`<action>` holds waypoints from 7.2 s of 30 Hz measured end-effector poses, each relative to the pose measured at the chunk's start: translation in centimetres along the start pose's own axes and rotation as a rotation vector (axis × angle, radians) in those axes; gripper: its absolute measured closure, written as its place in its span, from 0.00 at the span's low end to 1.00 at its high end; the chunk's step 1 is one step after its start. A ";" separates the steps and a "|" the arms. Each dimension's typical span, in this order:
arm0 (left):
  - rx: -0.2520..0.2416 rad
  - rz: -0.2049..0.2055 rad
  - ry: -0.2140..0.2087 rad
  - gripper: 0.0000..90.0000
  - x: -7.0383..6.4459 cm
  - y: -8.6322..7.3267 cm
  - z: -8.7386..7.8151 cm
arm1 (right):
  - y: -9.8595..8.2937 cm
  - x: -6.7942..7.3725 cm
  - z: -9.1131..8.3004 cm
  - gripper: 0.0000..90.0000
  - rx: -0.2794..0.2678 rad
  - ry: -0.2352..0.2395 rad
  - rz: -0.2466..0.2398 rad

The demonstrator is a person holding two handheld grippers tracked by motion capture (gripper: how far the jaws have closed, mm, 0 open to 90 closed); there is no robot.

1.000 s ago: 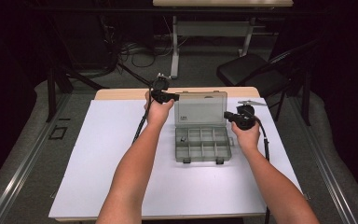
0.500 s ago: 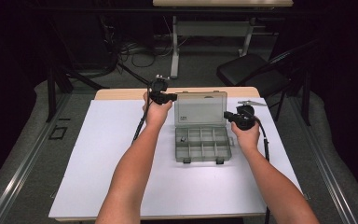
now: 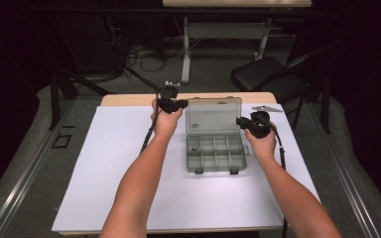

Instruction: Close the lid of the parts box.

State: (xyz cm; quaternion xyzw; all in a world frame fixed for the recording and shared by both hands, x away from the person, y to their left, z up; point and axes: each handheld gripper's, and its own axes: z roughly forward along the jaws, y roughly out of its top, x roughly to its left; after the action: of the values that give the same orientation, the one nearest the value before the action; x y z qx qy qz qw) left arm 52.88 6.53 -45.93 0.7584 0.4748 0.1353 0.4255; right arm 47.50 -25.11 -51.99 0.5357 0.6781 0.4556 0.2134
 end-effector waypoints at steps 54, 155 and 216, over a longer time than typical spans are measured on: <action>-0.140 0.114 0.014 0.94 -2.5 -2.8 -3.5 | 7.0 4.7 -5.3 1.00 0.025 -0.010 -0.064; 0.058 0.035 -0.221 1.00 -6.3 -10.8 -8.4 | 2.2 6.2 -6.8 1.00 0.229 0.177 -0.095; 0.135 0.045 -0.229 1.00 -5.7 -17.8 -7.4 | -4.3 5.8 -6.7 1.00 0.283 0.226 -0.039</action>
State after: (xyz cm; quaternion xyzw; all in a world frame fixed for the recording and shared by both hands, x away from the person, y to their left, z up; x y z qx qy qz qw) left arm 34.68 8.90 -54.07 0.8063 0.4140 0.0251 0.4218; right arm 38.11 -22.44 -51.18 0.4928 0.7653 0.4085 0.0671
